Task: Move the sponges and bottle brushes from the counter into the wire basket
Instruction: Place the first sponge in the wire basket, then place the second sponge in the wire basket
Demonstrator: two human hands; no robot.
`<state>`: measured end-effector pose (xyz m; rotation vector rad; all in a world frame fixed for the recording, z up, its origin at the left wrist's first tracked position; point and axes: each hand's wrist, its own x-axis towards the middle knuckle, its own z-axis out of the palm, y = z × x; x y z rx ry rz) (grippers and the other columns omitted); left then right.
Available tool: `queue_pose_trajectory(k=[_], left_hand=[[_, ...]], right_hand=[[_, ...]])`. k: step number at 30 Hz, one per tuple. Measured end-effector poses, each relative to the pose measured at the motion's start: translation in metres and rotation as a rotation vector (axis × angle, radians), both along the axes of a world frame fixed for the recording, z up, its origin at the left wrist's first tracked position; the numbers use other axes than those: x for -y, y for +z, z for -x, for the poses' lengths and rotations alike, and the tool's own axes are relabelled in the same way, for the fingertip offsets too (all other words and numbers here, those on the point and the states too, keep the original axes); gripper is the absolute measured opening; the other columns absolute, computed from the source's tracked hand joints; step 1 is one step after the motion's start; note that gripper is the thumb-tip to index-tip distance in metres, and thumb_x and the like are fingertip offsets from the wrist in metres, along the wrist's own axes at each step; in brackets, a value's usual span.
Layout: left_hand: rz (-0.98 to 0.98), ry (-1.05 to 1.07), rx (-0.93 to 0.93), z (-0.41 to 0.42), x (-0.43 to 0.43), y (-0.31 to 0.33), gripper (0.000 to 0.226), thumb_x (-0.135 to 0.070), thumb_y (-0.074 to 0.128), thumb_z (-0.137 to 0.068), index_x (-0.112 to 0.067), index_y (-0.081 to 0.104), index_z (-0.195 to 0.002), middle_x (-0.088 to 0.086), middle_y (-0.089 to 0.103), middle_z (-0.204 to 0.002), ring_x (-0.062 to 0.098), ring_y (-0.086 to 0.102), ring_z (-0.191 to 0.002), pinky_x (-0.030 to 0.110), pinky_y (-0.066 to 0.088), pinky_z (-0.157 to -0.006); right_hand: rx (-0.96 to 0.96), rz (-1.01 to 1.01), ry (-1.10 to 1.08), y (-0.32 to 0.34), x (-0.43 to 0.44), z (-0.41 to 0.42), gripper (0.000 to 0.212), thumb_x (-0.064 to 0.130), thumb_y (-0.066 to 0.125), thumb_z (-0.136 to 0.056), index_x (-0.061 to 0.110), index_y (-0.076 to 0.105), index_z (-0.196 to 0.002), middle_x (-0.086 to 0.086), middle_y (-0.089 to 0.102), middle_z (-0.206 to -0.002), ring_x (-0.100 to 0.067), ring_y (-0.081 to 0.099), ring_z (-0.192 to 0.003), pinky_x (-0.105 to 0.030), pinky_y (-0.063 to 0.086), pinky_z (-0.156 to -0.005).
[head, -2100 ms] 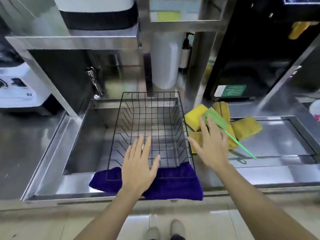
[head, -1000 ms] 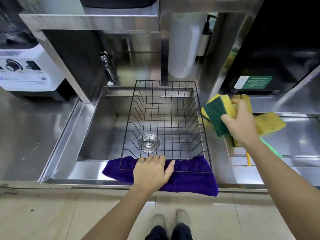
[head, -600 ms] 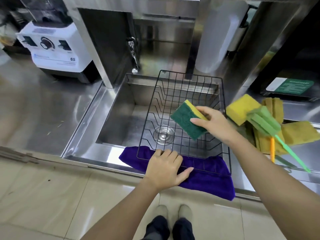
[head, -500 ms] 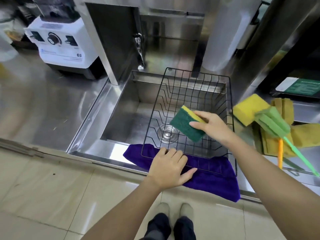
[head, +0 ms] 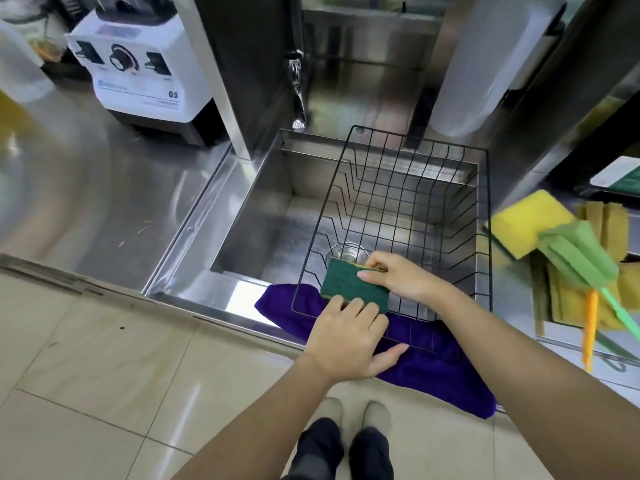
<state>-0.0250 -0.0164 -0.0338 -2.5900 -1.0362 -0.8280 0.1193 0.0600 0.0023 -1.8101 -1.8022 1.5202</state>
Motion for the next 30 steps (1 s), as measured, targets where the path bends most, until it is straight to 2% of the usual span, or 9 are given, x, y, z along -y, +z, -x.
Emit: queue_pose_trajectory(k=[4, 6, 10, 15, 18, 21, 25, 28, 30], left_hand=[[0.002, 0.002, -0.007, 0.000, -0.001, 0.000, 0.048, -0.053, 0.048, -0.092, -0.013, 0.060, -0.071, 0.002, 0.054, -0.066, 0.020, 0.048, -0.060, 0.032, 0.034, -0.059], [0.004, 0.004, -0.018, 0.001, -0.001, 0.001, 0.047, -0.054, 0.047, -0.092, -0.012, 0.064, -0.078, 0.001, 0.056, -0.068, 0.020, 0.049, -0.061, 0.032, 0.034, -0.059], [0.005, 0.005, -0.052, 0.001, 0.000, 0.002, 0.047, -0.054, 0.045, -0.092, -0.012, 0.066, -0.091, 0.001, 0.057, -0.071, 0.021, 0.051, -0.062, 0.033, 0.036, -0.059], [0.030, -0.041, -0.092, -0.005, 0.000, 0.006, 0.048, -0.055, 0.046, -0.092, -0.012, 0.066, -0.097, 0.002, 0.058, -0.074, 0.022, 0.053, -0.067, 0.035, 0.042, -0.065], [0.026, -0.053, -0.107, -0.017, 0.003, 0.008, 0.052, -0.056, 0.044, -0.092, -0.009, 0.066, -0.093, 0.004, 0.059, -0.077, 0.025, 0.054, -0.074, 0.039, 0.045, -0.076], [0.040, -0.018, -0.085, -0.026, 0.009, 0.004, 0.055, -0.058, 0.041, -0.093, -0.009, 0.066, -0.087, 0.003, 0.060, -0.076, 0.023, 0.054, -0.068, 0.036, 0.045, -0.068], [0.026, -0.023, -0.059, -0.028, 0.009, 0.001, 0.058, -0.058, 0.034, -0.095, -0.009, 0.065, -0.085, 0.003, 0.061, -0.077, 0.022, 0.055, -0.066, 0.033, 0.044, -0.058], [0.008, -0.012, -0.044, -0.029, 0.008, 0.002, 0.056, -0.058, 0.038, -0.094, -0.009, 0.065, -0.085, 0.003, 0.062, -0.077, 0.022, 0.055, -0.066, 0.033, 0.044, -0.058], [0.019, -0.011, -0.045, -0.029, 0.008, 0.001, 0.055, -0.059, 0.043, -0.092, -0.009, 0.065, -0.085, 0.002, 0.061, -0.076, 0.022, 0.055, -0.065, 0.033, 0.043, -0.058]], right_hand=[[0.256, -0.138, 0.050, -0.006, 0.000, 0.002, 0.029, 0.041, 0.055, -0.089, 0.016, 0.062, -0.100, -0.006, 0.051, -0.113, -0.021, 0.040, -0.112, -0.037, 0.034, -0.094], [0.313, -0.148, 0.067, -0.003, 0.000, 0.002, 0.032, 0.044, 0.054, -0.088, 0.017, 0.062, -0.105, -0.008, 0.050, -0.120, -0.024, 0.040, -0.118, -0.041, 0.032, -0.101], [0.277, -0.174, 0.040, 0.008, 0.002, -0.001, 0.036, 0.039, 0.055, -0.089, 0.012, 0.057, -0.112, -0.010, 0.051, -0.119, -0.023, 0.048, -0.110, -0.039, 0.041, -0.096], [0.258, -0.386, -0.208, 0.033, 0.006, -0.031, 0.027, 0.029, 0.051, -0.092, 0.008, 0.060, -0.108, -0.008, 0.061, -0.109, -0.020, 0.055, -0.095, -0.040, 0.048, -0.087], [0.370, -0.555, -0.370, 0.049, 0.003, -0.064, 0.023, 0.016, 0.051, -0.090, 0.005, 0.060, -0.109, -0.013, 0.061, -0.111, -0.028, 0.058, -0.102, -0.039, 0.047, -0.088], [0.579, -0.641, -0.403, 0.062, 0.001, -0.098, 0.035, 0.000, 0.049, -0.083, 0.004, 0.057, -0.116, -0.016, 0.058, -0.118, -0.034, 0.052, -0.112, -0.041, 0.040, -0.094], [0.844, -0.498, -0.251, 0.071, 0.003, -0.133, 0.057, 0.006, 0.054, -0.078, 0.012, 0.042, -0.134, -0.013, 0.043, -0.137, -0.030, 0.035, -0.130, -0.042, 0.027, -0.104], [0.980, -0.307, -0.033, 0.070, 0.002, -0.149, 0.072, 0.018, 0.057, -0.080, 0.020, 0.025, -0.144, -0.012, 0.023, -0.153, -0.028, 0.016, -0.142, -0.045, 0.020, -0.110], [1.115, -0.257, 0.083, 0.064, -0.001, -0.155, 0.081, 0.016, 0.057, -0.082, 0.026, 0.012, -0.148, -0.011, 0.012, -0.158, -0.028, 0.006, -0.146, -0.048, 0.016, -0.113]])
